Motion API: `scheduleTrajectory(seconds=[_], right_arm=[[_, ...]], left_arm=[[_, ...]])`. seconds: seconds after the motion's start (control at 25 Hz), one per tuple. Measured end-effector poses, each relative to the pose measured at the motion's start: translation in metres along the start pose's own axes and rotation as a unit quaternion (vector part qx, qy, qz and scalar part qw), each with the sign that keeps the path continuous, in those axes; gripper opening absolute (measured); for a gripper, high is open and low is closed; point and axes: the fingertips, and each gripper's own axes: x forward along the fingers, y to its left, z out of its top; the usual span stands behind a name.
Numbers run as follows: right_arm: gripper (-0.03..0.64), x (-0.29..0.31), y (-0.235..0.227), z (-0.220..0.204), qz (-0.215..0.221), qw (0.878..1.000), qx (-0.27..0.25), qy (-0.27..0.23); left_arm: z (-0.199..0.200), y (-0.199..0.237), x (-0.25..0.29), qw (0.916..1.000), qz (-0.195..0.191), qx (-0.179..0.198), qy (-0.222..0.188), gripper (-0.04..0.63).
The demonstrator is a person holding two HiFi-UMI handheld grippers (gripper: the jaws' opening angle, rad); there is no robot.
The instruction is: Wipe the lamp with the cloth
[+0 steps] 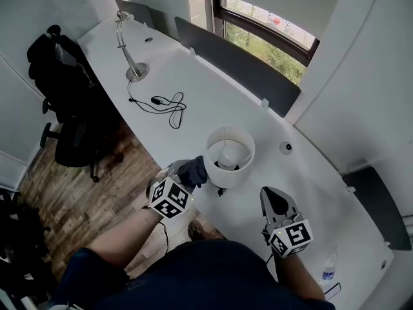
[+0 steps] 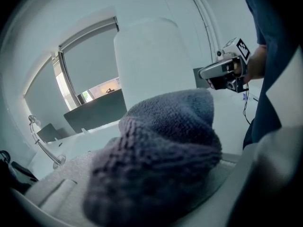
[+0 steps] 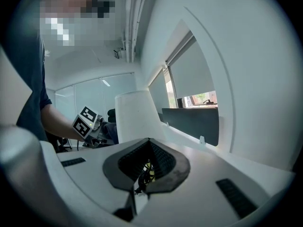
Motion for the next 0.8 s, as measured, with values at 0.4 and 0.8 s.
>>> scheduleTrajectory(seconds=[0.4, 0.8], right_arm=[[0.005, 0.003, 0.009, -0.001, 0.008, 1.0, 0.002, -0.004], [0.005, 0.005, 0.009, 0.006, 0.009, 1.0, 0.002, -0.016]], left_arm=[[0.036, 0.021, -0.02, 0.9988, 0.016, 0.043, -0.016, 0.048], [0.1, 0.044, -0.055, 0.9913, 0.044, 0.11, -0.057, 0.048]])
